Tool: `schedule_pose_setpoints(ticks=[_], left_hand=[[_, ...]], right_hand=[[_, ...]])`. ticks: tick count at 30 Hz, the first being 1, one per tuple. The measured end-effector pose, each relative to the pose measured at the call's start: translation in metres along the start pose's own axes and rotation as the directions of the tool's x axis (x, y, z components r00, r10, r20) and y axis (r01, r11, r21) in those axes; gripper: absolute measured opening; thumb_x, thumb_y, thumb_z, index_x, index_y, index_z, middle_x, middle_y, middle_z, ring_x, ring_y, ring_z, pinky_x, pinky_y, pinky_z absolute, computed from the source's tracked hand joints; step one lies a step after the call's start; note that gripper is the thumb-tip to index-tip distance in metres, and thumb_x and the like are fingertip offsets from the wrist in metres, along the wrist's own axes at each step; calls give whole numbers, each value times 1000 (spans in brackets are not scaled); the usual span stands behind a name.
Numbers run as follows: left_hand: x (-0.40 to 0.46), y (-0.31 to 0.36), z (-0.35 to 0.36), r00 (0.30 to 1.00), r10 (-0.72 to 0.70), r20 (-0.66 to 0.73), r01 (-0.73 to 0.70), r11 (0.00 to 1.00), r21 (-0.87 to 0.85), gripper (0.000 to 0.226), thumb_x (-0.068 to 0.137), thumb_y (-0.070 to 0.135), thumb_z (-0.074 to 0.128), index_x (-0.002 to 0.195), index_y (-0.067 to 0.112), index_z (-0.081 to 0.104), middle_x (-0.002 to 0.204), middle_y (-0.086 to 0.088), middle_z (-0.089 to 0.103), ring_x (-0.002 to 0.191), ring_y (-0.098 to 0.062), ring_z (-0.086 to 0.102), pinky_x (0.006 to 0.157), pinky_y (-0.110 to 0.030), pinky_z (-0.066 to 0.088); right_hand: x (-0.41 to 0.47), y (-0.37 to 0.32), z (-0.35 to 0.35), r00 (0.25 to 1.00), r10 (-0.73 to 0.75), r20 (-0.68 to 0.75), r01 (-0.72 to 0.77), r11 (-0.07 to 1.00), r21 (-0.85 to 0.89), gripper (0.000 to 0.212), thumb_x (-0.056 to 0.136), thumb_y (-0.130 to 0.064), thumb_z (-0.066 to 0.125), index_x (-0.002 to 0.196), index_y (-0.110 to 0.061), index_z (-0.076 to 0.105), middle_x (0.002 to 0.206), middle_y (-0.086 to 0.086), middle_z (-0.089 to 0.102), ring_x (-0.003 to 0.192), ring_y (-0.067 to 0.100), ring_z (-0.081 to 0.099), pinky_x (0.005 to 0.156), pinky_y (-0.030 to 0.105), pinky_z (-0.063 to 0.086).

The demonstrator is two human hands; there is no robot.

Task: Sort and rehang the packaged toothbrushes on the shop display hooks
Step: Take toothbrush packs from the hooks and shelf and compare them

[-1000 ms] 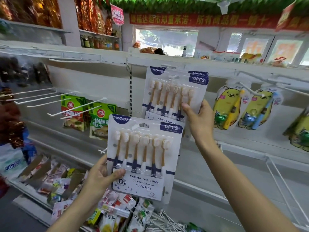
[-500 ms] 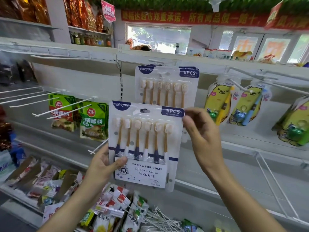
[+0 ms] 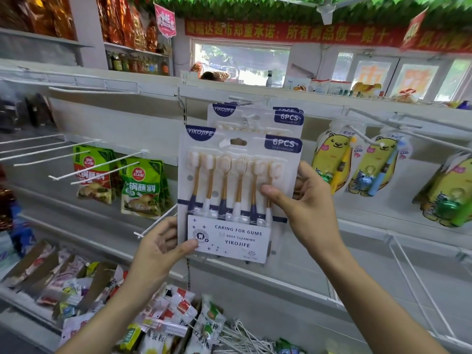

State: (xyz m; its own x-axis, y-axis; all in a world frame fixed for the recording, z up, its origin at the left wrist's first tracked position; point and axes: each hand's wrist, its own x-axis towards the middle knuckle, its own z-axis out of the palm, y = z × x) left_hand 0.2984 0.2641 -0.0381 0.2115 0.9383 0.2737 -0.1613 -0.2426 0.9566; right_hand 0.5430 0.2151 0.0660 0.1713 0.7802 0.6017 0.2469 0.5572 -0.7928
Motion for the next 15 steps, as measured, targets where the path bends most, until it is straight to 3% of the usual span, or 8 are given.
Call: schedule_pose_setpoints(ticks=[8,15], left_hand=[[29,26,0,993,113,-21,-111,989,97,39,77,10,72,114,17,63,107,6,76,97,-9,72,80,-17,57],[53,16,5,996,84,-4,-83,990,114,36,81,8,72,115,17,63,107,4,76,99,-12,73,80,-21,58]], right_hand=[[26,-10,6,995,-73,-68,73,997,3,34,84,-3,77,114,-10,65,107,2,75,99,17,73,84,32,60],[43,4,3,994,-44,-100,41,999,-28,34,84,-4,77,115,-9,65,103,-3,76,95,9,73,77,20,56]])
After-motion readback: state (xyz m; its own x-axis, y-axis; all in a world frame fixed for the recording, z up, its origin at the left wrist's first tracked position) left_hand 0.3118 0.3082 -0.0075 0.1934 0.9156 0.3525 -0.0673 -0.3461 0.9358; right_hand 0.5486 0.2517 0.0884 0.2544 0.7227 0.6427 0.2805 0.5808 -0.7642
